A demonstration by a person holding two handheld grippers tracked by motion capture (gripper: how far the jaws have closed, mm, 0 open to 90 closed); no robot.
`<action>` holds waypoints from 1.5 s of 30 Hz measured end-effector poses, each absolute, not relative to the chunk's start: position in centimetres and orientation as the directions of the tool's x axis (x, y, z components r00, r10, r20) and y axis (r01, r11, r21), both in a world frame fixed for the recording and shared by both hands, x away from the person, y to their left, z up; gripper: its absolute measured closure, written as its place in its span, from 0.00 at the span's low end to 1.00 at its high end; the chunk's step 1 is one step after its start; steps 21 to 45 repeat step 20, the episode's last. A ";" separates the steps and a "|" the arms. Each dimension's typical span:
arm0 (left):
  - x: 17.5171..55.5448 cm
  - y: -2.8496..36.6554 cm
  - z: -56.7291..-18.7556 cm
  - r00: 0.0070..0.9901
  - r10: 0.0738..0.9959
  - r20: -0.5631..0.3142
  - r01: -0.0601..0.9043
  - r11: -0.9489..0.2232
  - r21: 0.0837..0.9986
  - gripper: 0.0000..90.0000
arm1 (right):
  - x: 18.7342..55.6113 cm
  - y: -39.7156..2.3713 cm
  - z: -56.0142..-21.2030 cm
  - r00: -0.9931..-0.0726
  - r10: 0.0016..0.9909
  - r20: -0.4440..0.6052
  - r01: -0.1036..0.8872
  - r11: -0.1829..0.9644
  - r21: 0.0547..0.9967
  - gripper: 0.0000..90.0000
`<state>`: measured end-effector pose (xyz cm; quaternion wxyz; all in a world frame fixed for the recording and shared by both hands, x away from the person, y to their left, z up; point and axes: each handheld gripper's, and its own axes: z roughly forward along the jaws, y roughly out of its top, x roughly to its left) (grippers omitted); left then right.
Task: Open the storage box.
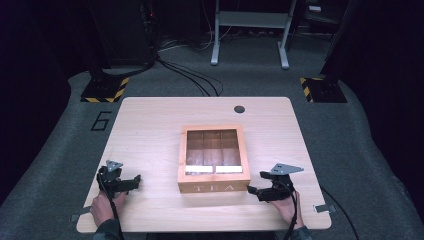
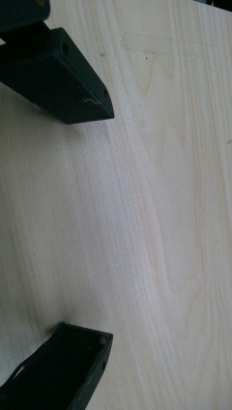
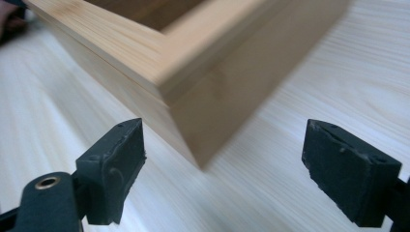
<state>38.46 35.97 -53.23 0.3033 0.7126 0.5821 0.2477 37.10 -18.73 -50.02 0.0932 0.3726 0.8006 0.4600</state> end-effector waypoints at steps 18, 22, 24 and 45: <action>38.5 36.0 -53.2 0.200 0.980 0.000 0.679 -0.139 0.721 0.00 | 36.5 -24.6 -52.9 -0.535 0.845 -0.010 0.578 0.374 0.725 0.04; 38.5 36.0 -53.2 0.200 0.980 0.000 0.679 -0.139 0.721 0.00 | 36.8 -24.7 -53.0 -0.536 0.844 -0.002 0.583 0.372 0.722 0.01; 38.5 36.0 -53.2 0.200 0.980 0.000 0.679 -0.139 0.721 0.00 | 36.8 -24.7 -53.0 -0.536 0.844 -0.002 0.583 0.372 0.722 0.01; 38.5 36.0 -53.2 0.200 0.980 0.000 0.679 -0.139 0.721 0.00 | 36.8 -24.7 -53.0 -0.536 0.844 -0.002 0.583 0.372 0.722 0.01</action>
